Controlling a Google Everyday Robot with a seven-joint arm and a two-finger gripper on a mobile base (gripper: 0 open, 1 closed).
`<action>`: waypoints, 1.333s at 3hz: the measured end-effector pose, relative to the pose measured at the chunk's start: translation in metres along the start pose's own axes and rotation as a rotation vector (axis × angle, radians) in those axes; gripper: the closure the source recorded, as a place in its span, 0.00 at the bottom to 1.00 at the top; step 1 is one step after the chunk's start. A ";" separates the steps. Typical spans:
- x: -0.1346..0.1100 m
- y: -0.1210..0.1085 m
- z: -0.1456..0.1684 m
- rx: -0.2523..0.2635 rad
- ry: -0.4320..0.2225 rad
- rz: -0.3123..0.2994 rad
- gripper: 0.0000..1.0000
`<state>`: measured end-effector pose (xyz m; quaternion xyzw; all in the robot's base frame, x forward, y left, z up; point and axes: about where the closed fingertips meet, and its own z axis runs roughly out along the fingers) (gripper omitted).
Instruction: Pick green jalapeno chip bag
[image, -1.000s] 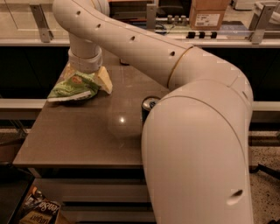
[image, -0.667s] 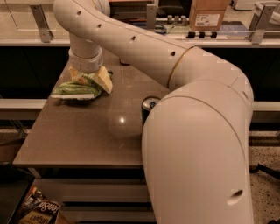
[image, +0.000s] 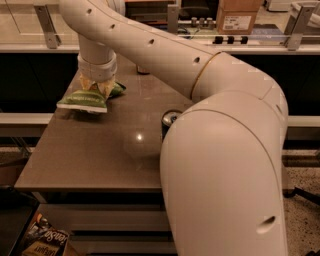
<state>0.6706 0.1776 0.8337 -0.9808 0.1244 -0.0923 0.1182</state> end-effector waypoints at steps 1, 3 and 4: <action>0.000 0.000 0.001 -0.001 -0.001 0.000 1.00; 0.011 0.002 -0.019 0.051 -0.007 -0.030 1.00; 0.018 0.002 -0.053 0.063 0.022 -0.030 1.00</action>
Offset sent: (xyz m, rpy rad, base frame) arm 0.0001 0.0004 -0.0015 -0.0008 0.0016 0.0006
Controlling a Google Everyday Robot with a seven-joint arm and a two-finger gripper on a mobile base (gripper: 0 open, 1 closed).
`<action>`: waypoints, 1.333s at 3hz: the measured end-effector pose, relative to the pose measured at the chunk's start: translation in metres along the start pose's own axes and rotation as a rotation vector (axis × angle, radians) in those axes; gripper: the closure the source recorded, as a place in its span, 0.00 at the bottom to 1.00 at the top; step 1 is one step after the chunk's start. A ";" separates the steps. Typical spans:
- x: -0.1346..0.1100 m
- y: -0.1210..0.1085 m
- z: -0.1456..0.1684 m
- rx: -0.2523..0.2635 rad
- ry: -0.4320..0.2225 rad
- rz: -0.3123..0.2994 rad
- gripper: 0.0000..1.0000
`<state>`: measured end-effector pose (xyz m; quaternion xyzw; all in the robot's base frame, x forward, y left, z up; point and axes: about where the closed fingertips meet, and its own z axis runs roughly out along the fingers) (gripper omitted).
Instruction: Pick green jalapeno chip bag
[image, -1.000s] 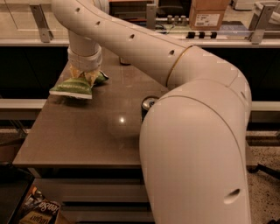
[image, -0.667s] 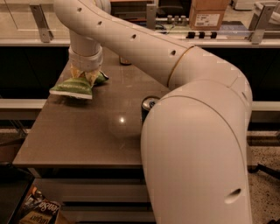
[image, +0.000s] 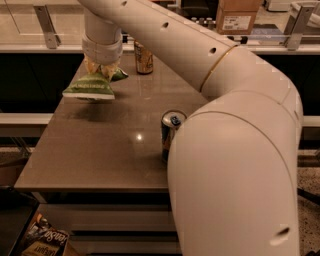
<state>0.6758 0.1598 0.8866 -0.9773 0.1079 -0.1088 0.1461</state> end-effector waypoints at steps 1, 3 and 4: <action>0.008 0.002 -0.033 0.049 0.039 0.008 1.00; 0.029 0.024 -0.079 0.257 0.151 0.014 1.00; 0.042 0.034 -0.099 0.341 0.200 0.024 1.00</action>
Offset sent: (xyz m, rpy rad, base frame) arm 0.0059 -0.0609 0.0952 0.2684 -0.2561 -0.0304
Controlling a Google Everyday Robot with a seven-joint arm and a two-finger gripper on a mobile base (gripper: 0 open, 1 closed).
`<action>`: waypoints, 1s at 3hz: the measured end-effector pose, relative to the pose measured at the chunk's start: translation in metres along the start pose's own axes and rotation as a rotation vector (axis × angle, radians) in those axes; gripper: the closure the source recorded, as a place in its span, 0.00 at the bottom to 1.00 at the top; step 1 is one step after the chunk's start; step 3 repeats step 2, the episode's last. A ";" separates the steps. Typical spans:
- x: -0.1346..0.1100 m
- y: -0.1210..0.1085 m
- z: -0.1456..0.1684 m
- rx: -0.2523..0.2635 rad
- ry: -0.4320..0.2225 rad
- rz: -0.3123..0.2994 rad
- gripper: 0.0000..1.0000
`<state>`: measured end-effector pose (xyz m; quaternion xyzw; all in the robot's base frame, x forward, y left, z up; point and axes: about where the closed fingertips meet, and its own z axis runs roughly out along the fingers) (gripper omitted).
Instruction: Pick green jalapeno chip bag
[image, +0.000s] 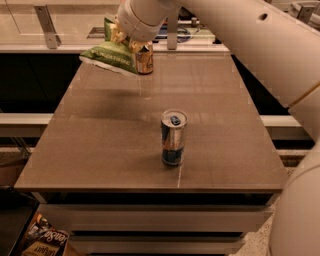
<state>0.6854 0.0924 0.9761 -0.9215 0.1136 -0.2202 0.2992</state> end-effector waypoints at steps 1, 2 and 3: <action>0.018 -0.009 -0.030 0.072 0.064 -0.003 1.00; 0.018 -0.009 -0.030 0.072 0.064 -0.003 1.00; 0.018 -0.009 -0.030 0.072 0.064 -0.003 1.00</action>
Offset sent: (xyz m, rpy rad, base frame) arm 0.0017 -0.0230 0.0558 0.0794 -0.1222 -0.0234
